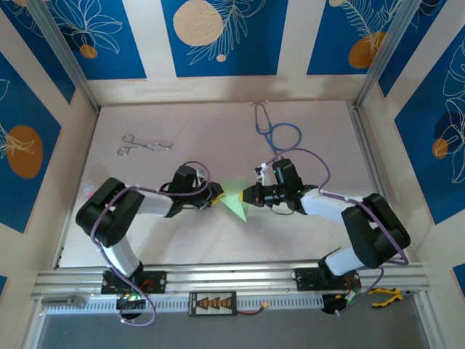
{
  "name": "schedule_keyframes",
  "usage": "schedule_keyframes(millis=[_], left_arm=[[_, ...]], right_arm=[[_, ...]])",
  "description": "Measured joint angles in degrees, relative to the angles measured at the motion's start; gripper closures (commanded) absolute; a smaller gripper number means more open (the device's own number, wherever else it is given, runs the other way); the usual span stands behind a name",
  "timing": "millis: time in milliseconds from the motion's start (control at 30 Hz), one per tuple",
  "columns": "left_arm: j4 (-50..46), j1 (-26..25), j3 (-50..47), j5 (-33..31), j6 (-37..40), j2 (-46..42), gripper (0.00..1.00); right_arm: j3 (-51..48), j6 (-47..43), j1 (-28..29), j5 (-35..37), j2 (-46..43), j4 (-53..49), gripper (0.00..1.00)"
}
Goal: Fold a paper plane with a square sheet of paper (pick it up from the middle)
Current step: Fold the triangle a third time.
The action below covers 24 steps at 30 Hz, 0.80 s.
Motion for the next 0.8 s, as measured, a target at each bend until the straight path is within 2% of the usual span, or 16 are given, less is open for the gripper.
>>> schedule_keyframes(millis=[167, 333, 433, 533, 667, 800], left_arm=[[0.0, 0.0, 0.0, -0.1, -0.1, 0.0, 0.88], [0.0, 0.0, -0.2, -0.6, 0.0, 0.0, 0.95], [0.0, 0.0, -0.2, -0.9, 0.0, -0.1, 0.99], [-0.2, 0.0, -0.2, -1.3, 0.0, -0.5, 1.00], [-1.3, 0.0, -1.3, -3.7, -0.1, -3.0, 1.00], [-3.1, 0.0, -3.1, -7.6, -1.2, -6.8, 1.00]], right_arm=[[-0.3, -0.2, -0.3, 0.0, 0.0, -0.2, 1.00], [-0.3, -1.2, -0.5, 0.6, 0.0, -2.2, 0.98], [-0.3, -2.3, -0.7, 1.5, 0.0, -4.3, 0.93], [-0.2, -3.7, -0.7, 2.8, 0.0, -7.0, 0.85], [0.4, -5.2, -0.6, 7.3, -1.9, -12.7, 0.79], [0.7, -6.5, -0.5, 12.6, -7.3, -16.8, 0.76]])
